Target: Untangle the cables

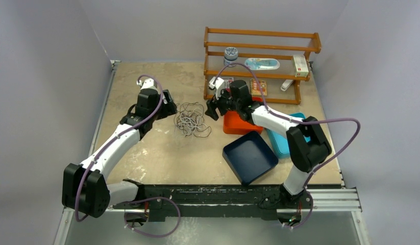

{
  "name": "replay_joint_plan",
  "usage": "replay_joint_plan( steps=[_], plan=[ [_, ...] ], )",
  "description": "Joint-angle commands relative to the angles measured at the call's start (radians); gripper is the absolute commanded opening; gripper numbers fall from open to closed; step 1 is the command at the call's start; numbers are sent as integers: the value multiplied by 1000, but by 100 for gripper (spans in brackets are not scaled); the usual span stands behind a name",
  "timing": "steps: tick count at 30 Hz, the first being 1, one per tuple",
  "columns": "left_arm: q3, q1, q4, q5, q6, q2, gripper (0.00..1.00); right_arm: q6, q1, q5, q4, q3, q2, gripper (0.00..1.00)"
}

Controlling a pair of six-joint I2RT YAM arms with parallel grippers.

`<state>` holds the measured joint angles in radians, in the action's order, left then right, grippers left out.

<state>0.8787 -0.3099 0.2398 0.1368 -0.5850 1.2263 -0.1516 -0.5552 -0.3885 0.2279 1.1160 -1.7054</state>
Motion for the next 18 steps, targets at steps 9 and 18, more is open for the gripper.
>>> replay_joint_plan(
  steps=[9,18],
  plan=[
    [26,3,-50,24,17,-19,74,-133,-45,-53,-185,197,-153,64],
    [26,2,-47,21,17,-5,73,-182,-45,-51,-329,195,-166,60]
  ],
)
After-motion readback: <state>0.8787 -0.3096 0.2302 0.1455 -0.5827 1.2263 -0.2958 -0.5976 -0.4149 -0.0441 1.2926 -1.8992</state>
